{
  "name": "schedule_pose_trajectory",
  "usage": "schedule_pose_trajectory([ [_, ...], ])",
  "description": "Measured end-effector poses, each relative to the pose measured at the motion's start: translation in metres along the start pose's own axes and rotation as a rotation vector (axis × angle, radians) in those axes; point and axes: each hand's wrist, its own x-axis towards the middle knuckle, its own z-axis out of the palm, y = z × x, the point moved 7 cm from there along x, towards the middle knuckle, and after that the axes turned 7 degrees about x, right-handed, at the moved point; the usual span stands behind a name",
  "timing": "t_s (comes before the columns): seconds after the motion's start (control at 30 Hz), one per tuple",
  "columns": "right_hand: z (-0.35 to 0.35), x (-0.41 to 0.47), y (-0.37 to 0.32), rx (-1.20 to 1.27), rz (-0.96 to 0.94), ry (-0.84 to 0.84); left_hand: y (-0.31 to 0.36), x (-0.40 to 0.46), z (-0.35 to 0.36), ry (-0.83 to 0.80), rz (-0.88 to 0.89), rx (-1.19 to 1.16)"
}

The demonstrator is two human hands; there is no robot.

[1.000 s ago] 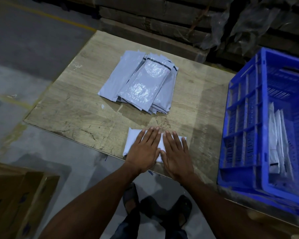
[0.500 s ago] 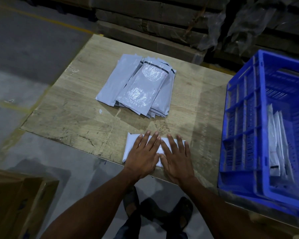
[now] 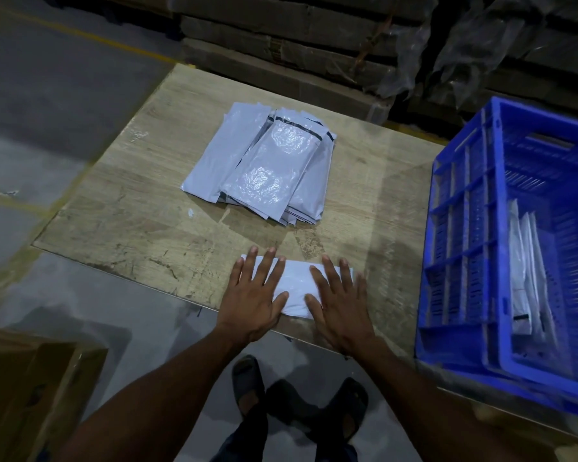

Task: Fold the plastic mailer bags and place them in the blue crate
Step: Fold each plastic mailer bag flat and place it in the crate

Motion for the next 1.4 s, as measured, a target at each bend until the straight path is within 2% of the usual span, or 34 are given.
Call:
schedule_pose_trajectory([
  [0.07, -0.008, 0.005, -0.009, -0.045, 0.057, 0.038, 0.001, 0.0, -0.001, 0.01, 0.003, 0.0],
  [0.2, -0.006, 0.018, -0.029, -0.056, -0.034, 0.022, 0.001, 0.0, 0.0, 0.012, 0.008, 0.013],
  [0.37, 0.002, 0.018, -0.011, 0.015, 0.036, 0.012, 0.0, 0.0, -0.001, 0.028, 0.003, -0.011],
  [0.53, -0.002, 0.007, 0.002, 0.154, 0.003, 0.029, 0.001, -0.001, -0.002, -0.02, 0.024, -0.013],
  [0.67, -0.002, -0.007, 0.015, 0.065, 0.005, 0.052, 0.002, 0.005, -0.012, -0.046, -0.036, -0.002],
  [0.83, -0.001, -0.005, 0.012, 0.046, 0.012, 0.062, 0.062, 0.024, -0.015, 0.035, 0.132, -0.019],
  [0.97, -0.004, -0.007, 0.011, 0.005, 0.013, 0.099, 0.063, 0.019, -0.006, 0.025, 0.071, -0.04],
  [1.23, -0.002, -0.007, 0.012, -0.024, 0.026, 0.056, 0.061, 0.019, -0.004, 0.0, 0.092, -0.029],
  [1.4, 0.0, -0.006, 0.012, -0.035, 0.037, 0.022, 0.015, -0.001, -0.005, 0.015, -0.112, -0.028],
])
